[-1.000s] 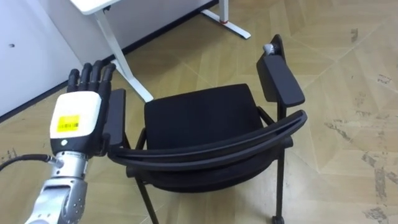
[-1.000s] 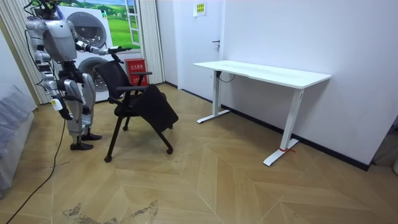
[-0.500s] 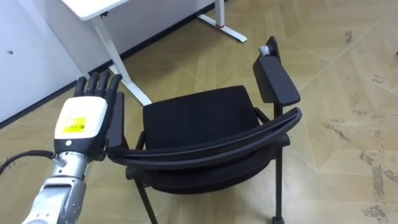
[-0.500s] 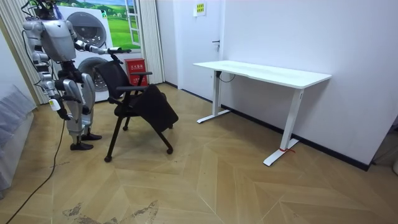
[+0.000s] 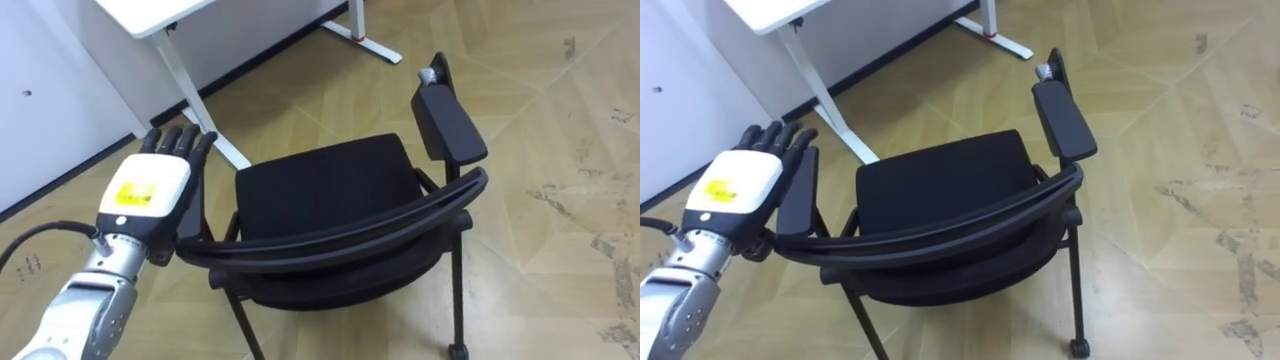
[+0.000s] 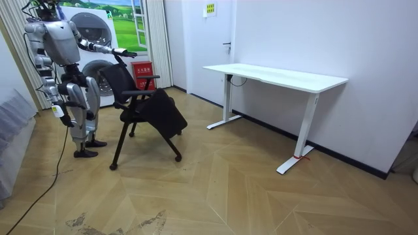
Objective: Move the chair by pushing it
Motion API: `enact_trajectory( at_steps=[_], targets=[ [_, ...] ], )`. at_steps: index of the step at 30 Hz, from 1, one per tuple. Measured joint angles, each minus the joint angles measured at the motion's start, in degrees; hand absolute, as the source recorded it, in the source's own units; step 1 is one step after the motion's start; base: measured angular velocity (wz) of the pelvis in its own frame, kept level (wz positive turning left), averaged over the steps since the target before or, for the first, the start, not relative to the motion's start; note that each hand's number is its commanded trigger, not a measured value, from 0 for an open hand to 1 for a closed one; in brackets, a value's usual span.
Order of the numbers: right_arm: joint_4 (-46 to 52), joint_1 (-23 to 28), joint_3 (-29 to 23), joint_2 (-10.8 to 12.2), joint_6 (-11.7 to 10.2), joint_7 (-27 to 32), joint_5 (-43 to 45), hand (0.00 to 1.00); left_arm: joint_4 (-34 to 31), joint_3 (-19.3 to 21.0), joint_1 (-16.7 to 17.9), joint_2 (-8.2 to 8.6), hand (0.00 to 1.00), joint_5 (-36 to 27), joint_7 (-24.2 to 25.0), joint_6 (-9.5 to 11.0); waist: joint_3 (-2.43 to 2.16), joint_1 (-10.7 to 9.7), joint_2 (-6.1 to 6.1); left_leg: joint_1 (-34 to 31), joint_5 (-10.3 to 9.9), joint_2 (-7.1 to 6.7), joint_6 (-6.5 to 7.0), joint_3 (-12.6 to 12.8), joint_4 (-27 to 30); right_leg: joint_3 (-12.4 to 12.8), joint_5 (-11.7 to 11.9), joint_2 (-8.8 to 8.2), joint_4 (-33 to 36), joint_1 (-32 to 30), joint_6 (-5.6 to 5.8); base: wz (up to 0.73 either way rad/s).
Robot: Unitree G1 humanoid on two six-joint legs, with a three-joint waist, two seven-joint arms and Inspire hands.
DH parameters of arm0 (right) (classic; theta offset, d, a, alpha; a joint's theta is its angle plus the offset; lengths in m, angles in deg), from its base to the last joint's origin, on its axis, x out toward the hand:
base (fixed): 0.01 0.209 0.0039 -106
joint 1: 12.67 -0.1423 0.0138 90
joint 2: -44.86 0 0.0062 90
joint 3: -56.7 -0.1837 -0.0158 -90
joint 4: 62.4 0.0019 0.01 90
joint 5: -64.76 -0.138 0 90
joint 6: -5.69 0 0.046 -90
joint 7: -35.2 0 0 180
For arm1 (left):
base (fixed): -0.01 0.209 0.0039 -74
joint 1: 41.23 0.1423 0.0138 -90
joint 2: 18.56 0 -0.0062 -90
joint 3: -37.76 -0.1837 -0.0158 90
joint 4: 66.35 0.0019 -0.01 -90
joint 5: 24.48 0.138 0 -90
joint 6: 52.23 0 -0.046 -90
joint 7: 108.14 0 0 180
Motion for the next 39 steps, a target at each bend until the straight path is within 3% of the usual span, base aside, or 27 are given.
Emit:
enact_trajectory(
  at_steps=[5, 7, 9, 13, 20, 26, 31, 38, 39],
  targets=[
    [-0.16, -0.8, 1.51, -0.59, -0.02, 0.0, -0.23, 0.0, -2.0, -0.15, -0.23, -1.26, 0.0, -0.52, 2.86, -0.05, 0.07, 0.0, -0.11, -0.29, 0.0, 0.01, 0.0, -0.15, 0.01, -0.56, 0.0, -0.04, 0.01, -0.12, 0.0, 0.04],
    [-0.17, -0.83, 2.22, -0.68, -0.02, 0.1, -0.4, 0.0, -4.88, -1.29, -0.36, -3.87, 0.0, -1.56, 5.04, -0.07, 0.12, -0.08, -0.18, -0.56, 0.0, -0.01, 0.0, -0.94, 0.01, -1.02, 0.0, -0.06, 0.0, -0.18, 0.0, 0.14],
    [-0.26, -1.03, 2.23, -0.8, -0.02, 0.28, -0.22, 0.0, -6.34, -2.0, -0.6, -5.2, 0.0, -1.7, 6.71, -0.02, 0.16, -0.05, -0.24, -0.79, 0.0, -0.05, 0.0, -1.47, 0.01, -1.21, 0.0, -0.06, 0.04, -0.36, 0.0, 0.08],
    [-0.73, -1.45, 2.21, -0.82, -1.14, 0.84, 0.72, 0.0, -9.33, -1.95, -1.06, -6.17, 0.0, -1.92, 11.34, -0.42, 0.1, 0.13, -0.1, -1.92, 0.0, -0.04, 0.0, -1.56, 0.34, -1.51, 0.03, -0.05, 0.23, -1.35, -0.05, 0.02],
    [-1.42, -2.23, 2.24, -0.77, -1.22, 1.43, 0.93, 0.0, -10.53, -1.96, -3.28, -6.32, 0.0, -4.22, 19.43, -2.07, 0.11, 0.08, -0.02, -2.18, 0.0, -0.04, 0.0, -1.55, 0.42, -1.38, 0.05, -0.06, 0.39, -1.68, -0.06, -0.01],
    [-1.47, -3.22, 3.56, -0.77, -1.06, 0.59, 1.47, 0.0, -13.43, -2.24, -3.61, -6.37, 0.0, -9.54, 30.18, -3.6, 0.23, -0.03, -0.18, -2.14, 0.0, 0.02, 0.0, -1.57, 0.32, -1.24, 0.05, -0.04, 0.43, -1.72, -0.05, 0.0],
    [-1.39, -3.65, 4.26, -0.65, 1.23, -0.85, 1.61, 0.0, -13.48, -5.42, -3.6, -6.36, 0.0, -11.64, 40.75, -8.05, 0.39, -1.44, -0.35, -1.65, 0.0, 0.02, 0.0, -1.78, 0.39, -1.14, 0.05, -0.01, 0.45, -1.18, -0.05, -0.02],
    [-1.9, -3.73, 4.91, -0.68, 3.32, -0.61, 1.03, 0.0, -13.58, -6.86, -5.0, -6.31, 0.0, -13.92, 47.71, -12.12, 0.28, -1.65, 0.16, -1.5, -0.01, 0.02, 0.0, -1.87, 0.8, -0.96, 0.05, -0.02, 0.87, -0.81, -0.05, -0.01],
    [-1.93, -3.65, 4.87, -0.68, 3.34, -0.52, 1.03, 0.0, -13.59, -6.79, -5.31, -6.31, 0.0, -14.55, 48.8, -12.61, 0.51, -1.81, 0.03, -1.49, -0.01, 0.01, 0.0, -2.02, 0.86, -0.96, 0.05, -0.03, 0.92, -0.82, -0.05, 0.0]
  ],
)
